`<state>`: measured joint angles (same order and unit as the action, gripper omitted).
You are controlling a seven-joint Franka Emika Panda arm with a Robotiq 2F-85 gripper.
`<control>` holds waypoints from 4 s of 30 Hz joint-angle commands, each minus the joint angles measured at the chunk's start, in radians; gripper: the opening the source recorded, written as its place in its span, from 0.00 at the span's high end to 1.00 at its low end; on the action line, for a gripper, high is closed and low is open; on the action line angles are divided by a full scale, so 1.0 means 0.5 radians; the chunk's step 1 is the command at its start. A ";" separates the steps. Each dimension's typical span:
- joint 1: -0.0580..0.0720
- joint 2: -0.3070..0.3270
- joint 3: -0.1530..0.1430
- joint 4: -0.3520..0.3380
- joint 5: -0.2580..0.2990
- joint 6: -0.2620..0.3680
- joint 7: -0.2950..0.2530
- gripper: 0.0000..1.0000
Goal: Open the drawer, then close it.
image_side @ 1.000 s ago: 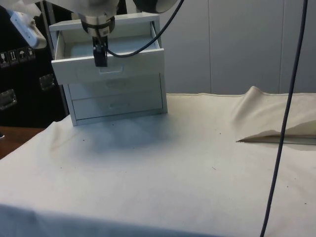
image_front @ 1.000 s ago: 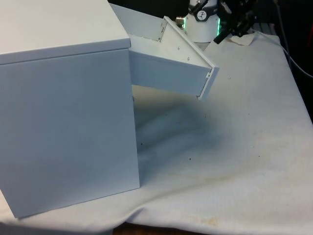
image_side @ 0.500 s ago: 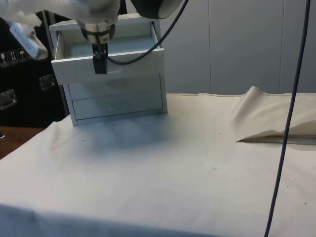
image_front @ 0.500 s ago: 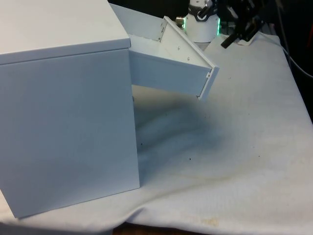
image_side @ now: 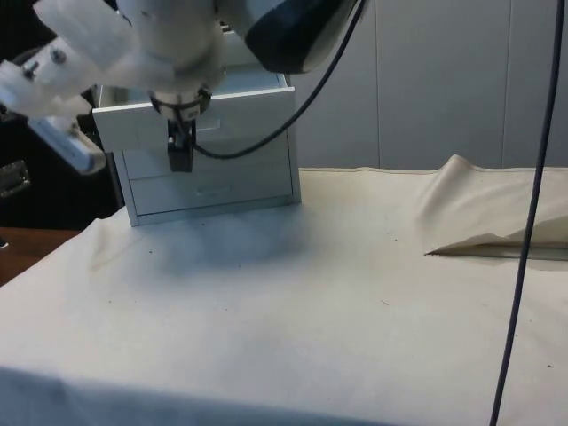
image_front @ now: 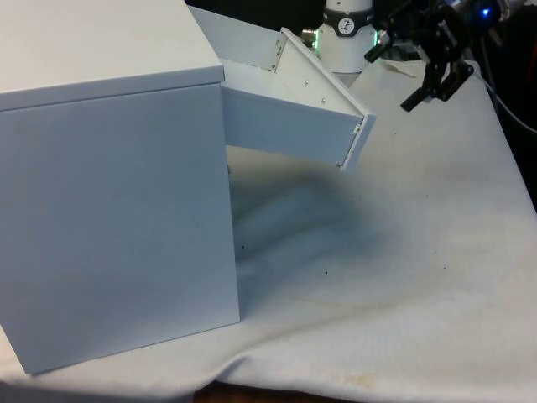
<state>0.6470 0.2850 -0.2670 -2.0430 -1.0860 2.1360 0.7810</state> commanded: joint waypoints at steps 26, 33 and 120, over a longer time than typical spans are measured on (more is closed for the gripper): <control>0.000 0.124 0.028 0.000 -0.204 0.002 0.316 0.81; 0.000 0.122 0.030 0.002 -0.192 -0.006 0.306 1.00; -0.116 0.224 -0.238 0.376 -0.400 -0.332 -0.506 1.00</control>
<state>0.5930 0.3880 -0.3800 -1.8680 -1.2750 1.9730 0.5410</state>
